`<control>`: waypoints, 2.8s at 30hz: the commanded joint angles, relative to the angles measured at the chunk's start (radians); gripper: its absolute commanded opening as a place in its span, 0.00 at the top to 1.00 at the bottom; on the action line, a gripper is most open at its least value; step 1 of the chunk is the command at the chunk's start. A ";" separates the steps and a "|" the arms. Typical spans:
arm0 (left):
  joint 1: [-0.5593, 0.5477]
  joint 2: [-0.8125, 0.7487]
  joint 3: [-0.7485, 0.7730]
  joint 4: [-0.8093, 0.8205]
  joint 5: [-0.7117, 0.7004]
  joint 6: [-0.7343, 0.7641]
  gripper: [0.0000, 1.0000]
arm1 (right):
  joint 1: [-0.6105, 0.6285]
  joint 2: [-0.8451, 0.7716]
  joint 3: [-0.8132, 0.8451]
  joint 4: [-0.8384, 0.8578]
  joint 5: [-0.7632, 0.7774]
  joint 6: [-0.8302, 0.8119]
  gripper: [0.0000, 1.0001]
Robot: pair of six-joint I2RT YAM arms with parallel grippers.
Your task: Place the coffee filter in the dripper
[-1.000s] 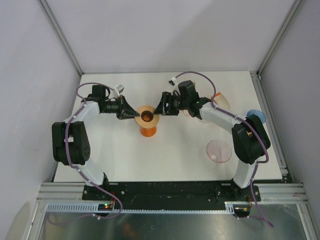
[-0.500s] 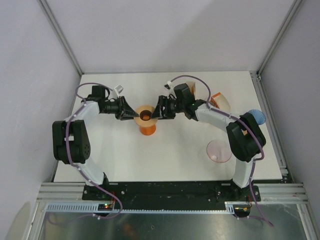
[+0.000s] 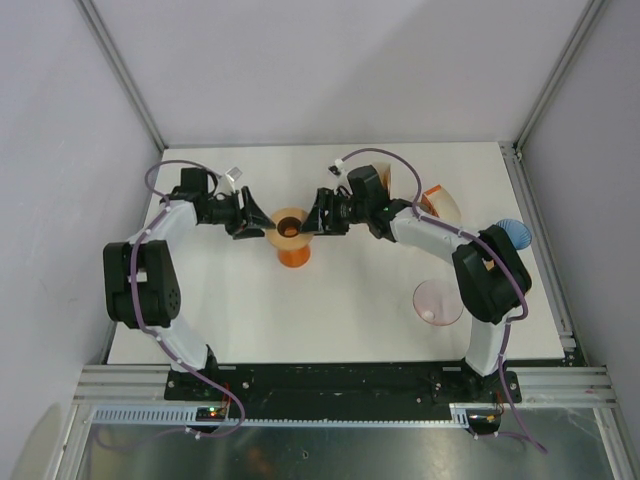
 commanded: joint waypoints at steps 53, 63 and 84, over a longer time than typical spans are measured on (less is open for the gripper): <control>0.038 -0.035 0.303 0.008 -0.367 0.301 0.29 | -0.280 -0.901 -0.303 -1.050 0.398 -1.147 0.15; 0.046 0.181 0.314 0.049 -0.357 0.344 0.33 | -0.283 -0.883 -0.354 -1.019 0.423 -1.290 0.16; -0.114 0.272 0.201 0.110 -0.213 0.370 0.34 | -0.290 -0.935 -0.390 -0.985 0.393 -1.315 0.16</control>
